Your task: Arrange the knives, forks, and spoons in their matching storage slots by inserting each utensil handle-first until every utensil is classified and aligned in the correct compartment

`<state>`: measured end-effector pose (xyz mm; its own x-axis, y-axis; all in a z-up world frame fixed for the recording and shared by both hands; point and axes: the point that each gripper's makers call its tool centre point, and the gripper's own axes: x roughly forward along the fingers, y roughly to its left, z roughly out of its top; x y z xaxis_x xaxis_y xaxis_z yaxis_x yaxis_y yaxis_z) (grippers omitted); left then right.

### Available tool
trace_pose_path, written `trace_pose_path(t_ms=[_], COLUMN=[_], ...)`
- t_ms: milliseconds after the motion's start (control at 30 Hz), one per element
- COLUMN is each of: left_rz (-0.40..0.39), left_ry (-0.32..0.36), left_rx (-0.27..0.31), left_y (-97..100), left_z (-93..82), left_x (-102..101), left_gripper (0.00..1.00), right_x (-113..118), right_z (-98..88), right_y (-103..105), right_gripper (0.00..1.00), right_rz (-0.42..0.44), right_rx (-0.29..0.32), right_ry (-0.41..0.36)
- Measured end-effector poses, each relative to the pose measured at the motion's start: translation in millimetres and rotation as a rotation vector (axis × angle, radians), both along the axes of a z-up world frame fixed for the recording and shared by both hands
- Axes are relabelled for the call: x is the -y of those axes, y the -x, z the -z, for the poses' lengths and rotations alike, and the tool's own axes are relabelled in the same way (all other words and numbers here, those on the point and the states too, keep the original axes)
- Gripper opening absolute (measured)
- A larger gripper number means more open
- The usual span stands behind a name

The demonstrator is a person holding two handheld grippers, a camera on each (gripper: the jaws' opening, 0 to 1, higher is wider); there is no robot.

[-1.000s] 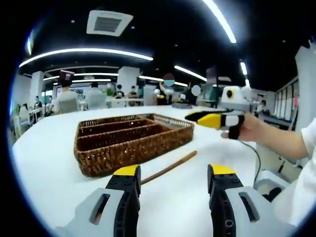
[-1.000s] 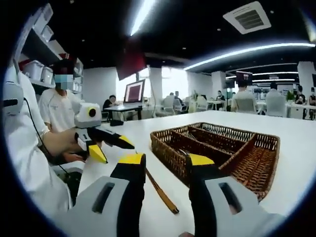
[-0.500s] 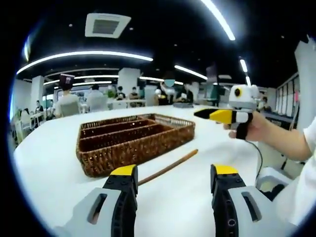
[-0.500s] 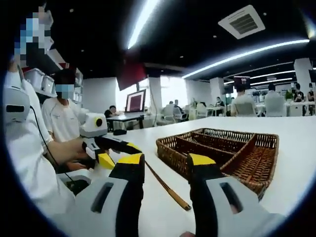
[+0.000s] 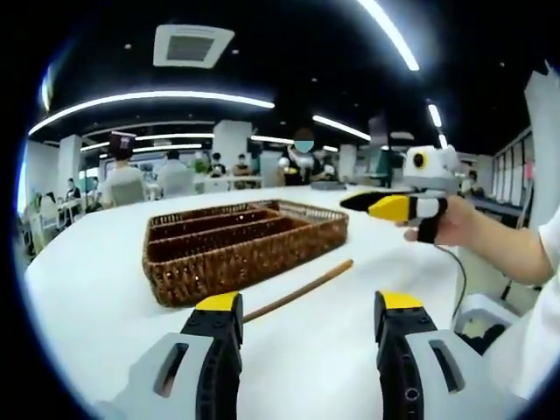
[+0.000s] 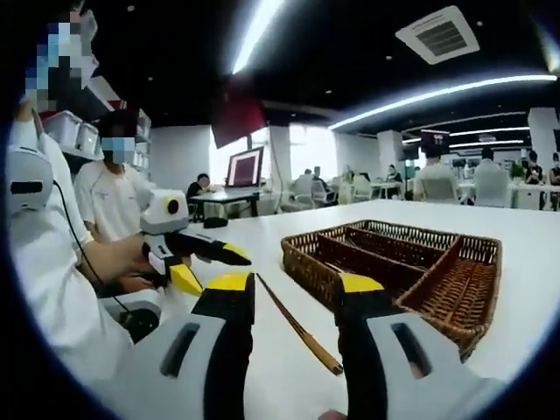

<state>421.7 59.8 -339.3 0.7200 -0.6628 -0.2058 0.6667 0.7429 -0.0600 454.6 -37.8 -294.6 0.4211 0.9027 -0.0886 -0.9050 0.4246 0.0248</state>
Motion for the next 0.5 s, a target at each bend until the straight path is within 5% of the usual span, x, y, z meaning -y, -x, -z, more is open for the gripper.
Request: trace_pose_path(t_ms=[500], left_rz=[-0.015], left_ry=[0.003], left_rx=[-0.006], left_y=[0.9], left_z=[4.4], left_x=[-4], left_gripper=[0.60], right_x=[-24], right_z=[31.2], right_y=[0], right_gripper=[0.37], right_rz=[-0.077], right_rx=[-0.026], right_ry=[0.184])
